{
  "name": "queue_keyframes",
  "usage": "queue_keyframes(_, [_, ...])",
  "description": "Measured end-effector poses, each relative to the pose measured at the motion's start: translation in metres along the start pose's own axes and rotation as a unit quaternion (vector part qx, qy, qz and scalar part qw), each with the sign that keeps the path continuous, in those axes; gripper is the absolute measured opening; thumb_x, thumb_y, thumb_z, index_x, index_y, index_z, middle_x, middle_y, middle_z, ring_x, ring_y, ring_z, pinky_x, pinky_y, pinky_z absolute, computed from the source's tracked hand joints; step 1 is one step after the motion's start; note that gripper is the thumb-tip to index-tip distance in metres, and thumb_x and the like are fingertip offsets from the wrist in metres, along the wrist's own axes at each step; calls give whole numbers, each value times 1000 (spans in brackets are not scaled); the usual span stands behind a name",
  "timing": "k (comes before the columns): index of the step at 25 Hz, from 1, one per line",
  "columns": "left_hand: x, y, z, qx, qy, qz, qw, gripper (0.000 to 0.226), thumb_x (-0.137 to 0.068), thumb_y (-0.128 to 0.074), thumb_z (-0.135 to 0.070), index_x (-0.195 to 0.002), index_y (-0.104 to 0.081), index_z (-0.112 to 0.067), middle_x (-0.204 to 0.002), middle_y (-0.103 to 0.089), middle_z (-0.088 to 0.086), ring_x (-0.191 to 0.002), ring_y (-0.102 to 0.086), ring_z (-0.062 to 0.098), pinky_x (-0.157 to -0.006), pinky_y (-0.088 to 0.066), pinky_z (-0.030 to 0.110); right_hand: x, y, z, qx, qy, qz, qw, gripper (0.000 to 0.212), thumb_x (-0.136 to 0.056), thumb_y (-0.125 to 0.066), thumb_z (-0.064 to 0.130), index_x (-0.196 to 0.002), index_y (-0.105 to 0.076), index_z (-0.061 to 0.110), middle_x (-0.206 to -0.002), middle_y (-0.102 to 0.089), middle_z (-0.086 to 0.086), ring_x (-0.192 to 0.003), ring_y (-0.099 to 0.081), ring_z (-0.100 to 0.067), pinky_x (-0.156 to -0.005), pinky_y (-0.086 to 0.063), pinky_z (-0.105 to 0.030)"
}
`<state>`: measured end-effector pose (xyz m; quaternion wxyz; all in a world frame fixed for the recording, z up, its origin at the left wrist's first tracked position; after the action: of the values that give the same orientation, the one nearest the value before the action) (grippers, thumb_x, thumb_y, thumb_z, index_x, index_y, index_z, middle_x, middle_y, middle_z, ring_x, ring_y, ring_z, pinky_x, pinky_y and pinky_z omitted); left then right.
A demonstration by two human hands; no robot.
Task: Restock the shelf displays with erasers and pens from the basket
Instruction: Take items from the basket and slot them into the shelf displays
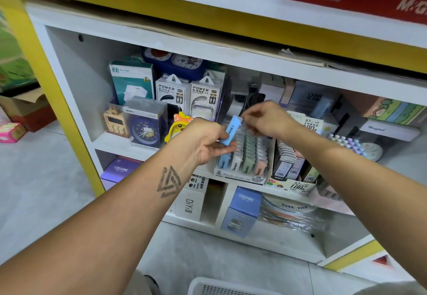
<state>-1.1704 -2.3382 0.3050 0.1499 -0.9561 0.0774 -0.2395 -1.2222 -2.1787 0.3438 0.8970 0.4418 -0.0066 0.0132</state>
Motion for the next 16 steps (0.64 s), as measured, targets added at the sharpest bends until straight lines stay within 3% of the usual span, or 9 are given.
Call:
queue_keyframes(1, [0, 1, -1, -1, -5, -4, 1000, 34, -92, -43, 18, -123, -55, 13, -115, -61, 27, -90, -65, 35, -65, -57, 34, 4, -3, 6, -137, -16, 27, 990, 16, -99, -61, 20, -105, -72, 9, -87, -76, -12, -67, -70, -15, -60, -58, -26])
queue_keyframes(3, [0, 3, -2, -8, -14, -10, 1000, 35, -90, -43, 22, -122, -56, 13, -120, -61, 28, -83, -65, 33, -62, -58, 33, 12, -6, 19, -223, -6, 67, 973, 16, -96, -66, 18, -104, -72, 5, -85, -76, -15, -61, -69, -15, -56, -56, -22])
queue_keyframes(8, [5, 6, -4, -14, -21, -11, 1000, 40, -88, -38, 27, -122, -56, 16, -117, -61, 30, -95, -62, 36, -80, -55, 37, 18, -3, 29, -257, 4, 39, 966, 7, -88, -70, -3, -93, -72, 2, -82, -75, -18, -62, -70, -16, -62, -60, -21])
queue_keyframes(13, [2, 14, -6, 6, -33, -30, 999, 33, -87, -43, 25, -113, -59, 15, -107, -65, 28, -94, -66, 38, -75, -60, 37, 13, 4, 26, -234, 24, 15, 972, 6, -86, -72, -3, -89, -72, 2, -77, -74, -17, -60, -69, -15, -61, -60, -21])
queue_keyframes(16, [-7, 25, -7, -116, -73, -99, 986, 19, -88, -49, 11, -98, -64, 7, -87, -67, 19, -81, -66, 36, -75, -60, 42, 0, 16, 17, -140, 46, -91, 985, 13, -88, -71, 0, -101, -71, 0, -80, -72, -12, -66, -70, -18, -66, -60, -25])
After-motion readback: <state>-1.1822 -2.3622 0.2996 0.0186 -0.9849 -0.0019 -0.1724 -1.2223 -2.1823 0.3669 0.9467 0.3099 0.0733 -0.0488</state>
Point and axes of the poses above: each hand's wrist, its own x-axis away from the middle knuckle, its own y-axis out of the back of the hand, z = x × y, the point moved 7 cm from there along -x, towards the middle knuckle
